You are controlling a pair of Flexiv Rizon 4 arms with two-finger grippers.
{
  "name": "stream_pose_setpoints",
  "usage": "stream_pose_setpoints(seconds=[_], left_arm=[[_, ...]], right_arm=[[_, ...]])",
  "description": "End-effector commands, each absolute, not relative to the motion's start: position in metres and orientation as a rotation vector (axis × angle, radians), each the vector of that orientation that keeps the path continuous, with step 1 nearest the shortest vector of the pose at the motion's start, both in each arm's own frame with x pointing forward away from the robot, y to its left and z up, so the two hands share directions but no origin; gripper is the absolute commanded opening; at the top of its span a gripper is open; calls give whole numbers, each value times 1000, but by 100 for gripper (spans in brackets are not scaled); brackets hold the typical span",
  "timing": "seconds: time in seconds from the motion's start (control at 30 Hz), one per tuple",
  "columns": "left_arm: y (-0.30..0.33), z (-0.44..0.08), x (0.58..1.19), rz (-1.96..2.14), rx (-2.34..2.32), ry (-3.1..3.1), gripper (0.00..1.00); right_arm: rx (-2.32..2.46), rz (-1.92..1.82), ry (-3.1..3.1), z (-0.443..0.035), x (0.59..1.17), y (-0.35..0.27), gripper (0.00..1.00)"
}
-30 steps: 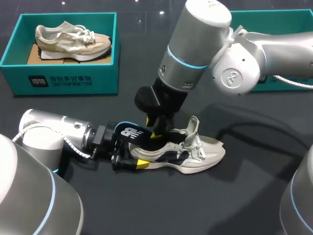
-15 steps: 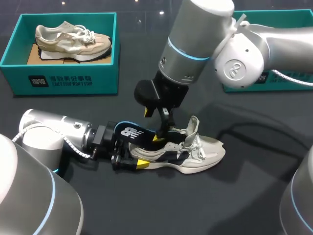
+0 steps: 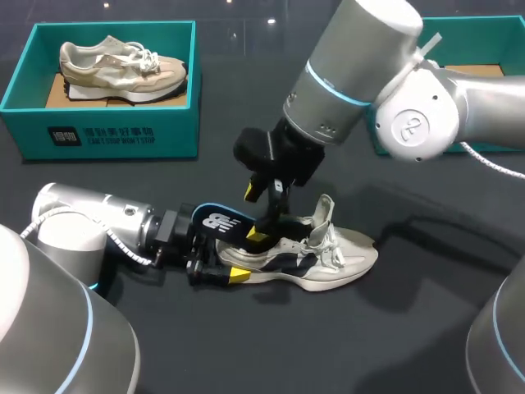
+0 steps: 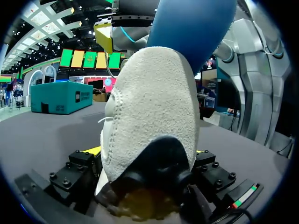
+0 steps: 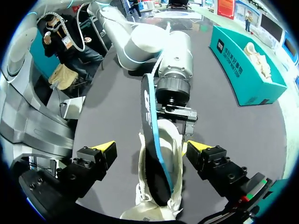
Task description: Take the shoe out of the shoebox, open the shoe tongue, remove and reinsert the insole, then place the shoe into the shoebox
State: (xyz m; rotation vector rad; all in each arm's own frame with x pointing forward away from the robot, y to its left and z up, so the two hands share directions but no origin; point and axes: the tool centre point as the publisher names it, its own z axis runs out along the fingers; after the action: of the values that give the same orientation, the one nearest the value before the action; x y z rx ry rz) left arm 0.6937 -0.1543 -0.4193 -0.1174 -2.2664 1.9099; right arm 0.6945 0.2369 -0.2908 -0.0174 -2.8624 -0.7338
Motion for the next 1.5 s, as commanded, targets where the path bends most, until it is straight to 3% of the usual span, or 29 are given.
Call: stream_pose_setpoints(seconds=[0.03,0.1,0.17,0.2,0.37,0.9,1.1,1.23,1.5], left_arm=[[-154,-423,695,1909,-119,-2266,0],[-154,-423,695,1909,-119,-2266,0],[-154,-423,695,1909,-119,-2266,0],[-154,-423,695,1909,-119,-2266,0],[-154,-423,695,1909,-119,-2266,0],[-154,-423,695,1909,-119,-2266,0],[-154,-423,695,1909,-119,-2266,0],[-154,-423,695,1909,-119,-2266,0],[-154,-423,695,1909,-119,-2266,0]], right_arm=[[-63,-772,-2836,-297,692,238,91],[-99,-754,-2830,-299,692,240,89],[-99,-763,-2824,-301,692,242,79],[-115,-760,-2822,-303,692,244,68],[-131,-793,-2790,-309,693,247,50],[-157,-847,-2704,-323,689,256,37],[-151,-860,-2694,-325,687,259,22],[-155,-862,-2689,-326,687,259,0],[-68,-903,-2695,-315,686,263,0]])
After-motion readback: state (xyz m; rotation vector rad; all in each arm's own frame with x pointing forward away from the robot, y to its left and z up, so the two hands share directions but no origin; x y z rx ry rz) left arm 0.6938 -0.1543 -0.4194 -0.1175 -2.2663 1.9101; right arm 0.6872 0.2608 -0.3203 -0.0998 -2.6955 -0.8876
